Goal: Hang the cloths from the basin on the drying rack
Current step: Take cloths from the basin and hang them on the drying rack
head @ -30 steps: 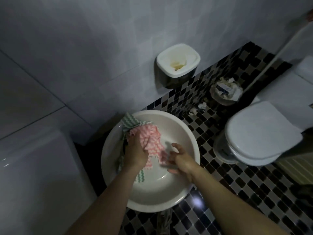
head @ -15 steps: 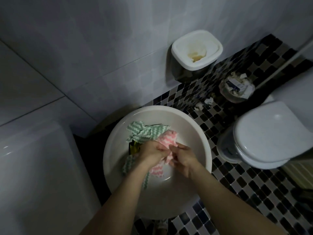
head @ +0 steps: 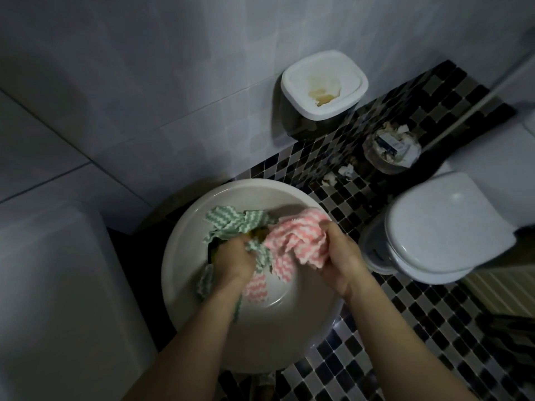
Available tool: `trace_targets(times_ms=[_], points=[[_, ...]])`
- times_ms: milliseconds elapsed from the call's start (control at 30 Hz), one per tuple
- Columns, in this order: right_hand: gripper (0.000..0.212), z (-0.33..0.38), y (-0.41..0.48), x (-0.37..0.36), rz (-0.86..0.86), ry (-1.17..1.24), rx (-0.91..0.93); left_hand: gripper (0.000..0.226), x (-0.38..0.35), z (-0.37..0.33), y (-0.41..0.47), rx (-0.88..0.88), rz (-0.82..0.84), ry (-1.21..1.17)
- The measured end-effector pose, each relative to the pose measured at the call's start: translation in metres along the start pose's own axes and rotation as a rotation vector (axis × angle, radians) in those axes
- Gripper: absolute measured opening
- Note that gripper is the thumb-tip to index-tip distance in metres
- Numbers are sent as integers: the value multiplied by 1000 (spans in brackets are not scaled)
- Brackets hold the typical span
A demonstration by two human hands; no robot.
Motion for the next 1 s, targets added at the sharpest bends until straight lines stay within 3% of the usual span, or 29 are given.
trace_targets(times_ms=[67, 200, 267, 367, 433, 500, 567, 633, 833, 900, 1000], points=[[33, 1, -2, 5, 13, 25, 1, 25, 15, -3, 3, 20, -66, -155], [25, 1, -11, 9, 66, 54, -18, 15, 51, -26, -13, 52, -92, -740], [25, 3, -19, 7, 99, 41, -28, 28, 63, -38, -23, 53, -43, -852], [26, 8, -33, 3, 143, 11, -31, 54, 82, -52, -36, -154, -58, -530], [22, 13, -45, 3, 156, 7, -8, 55, 96, -71, -52, -345, -125, -249], [25, 19, -58, 2, 184, 6, 49, 49, 108, -93, -70, -462, -138, -245], [42, 28, -71, 1, 189, -42, 135, 34, 114, -108, -79, -475, -132, -398], [47, 39, -88, 3, 183, -135, 232, 26, 118, -120, -88, -390, -77, -600], [25, 57, -133, 7, 311, -169, 314, 48, 109, -150, -127, -133, 268, -916], [24, 62, -153, 8, 446, -122, 350, 53, 97, -164, -142, -26, 471, -1088], [41, 72, -180, 14, 568, -138, 470, 46, 85, -189, -161, -46, 751, -1122]])
Point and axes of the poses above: each hand's wrist, its own y-axis towards the middle knuckle, its own x-axis out of the back of the hand, z = x × y, the point moved 5 cm from there along y, towards the middle knuckle, and after that the axes turned 14 degrees about -y, right-handed, at the moved point
